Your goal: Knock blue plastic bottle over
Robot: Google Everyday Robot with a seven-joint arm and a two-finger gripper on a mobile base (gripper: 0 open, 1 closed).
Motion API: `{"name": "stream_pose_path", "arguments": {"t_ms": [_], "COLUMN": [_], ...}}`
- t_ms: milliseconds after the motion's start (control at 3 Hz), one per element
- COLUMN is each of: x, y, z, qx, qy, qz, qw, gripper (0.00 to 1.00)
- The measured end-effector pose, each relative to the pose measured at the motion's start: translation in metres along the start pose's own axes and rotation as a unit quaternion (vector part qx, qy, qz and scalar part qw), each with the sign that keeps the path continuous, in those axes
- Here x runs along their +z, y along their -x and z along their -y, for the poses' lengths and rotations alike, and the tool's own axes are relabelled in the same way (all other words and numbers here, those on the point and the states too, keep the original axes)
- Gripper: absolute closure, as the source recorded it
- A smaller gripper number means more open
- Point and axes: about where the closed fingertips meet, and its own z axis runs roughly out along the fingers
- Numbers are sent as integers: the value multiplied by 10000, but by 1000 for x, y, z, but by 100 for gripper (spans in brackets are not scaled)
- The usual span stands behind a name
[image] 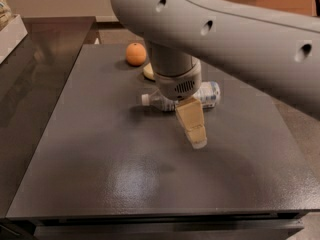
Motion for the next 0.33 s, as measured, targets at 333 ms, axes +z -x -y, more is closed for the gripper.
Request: {"name": "stream_pose_path", "arguments": {"t_ms": [333], "x": [0], "y": [0], "z": [0], "qx": [0], "qy": [-1], "qz": [0], "qw": [10000], "gripper": [0]}}
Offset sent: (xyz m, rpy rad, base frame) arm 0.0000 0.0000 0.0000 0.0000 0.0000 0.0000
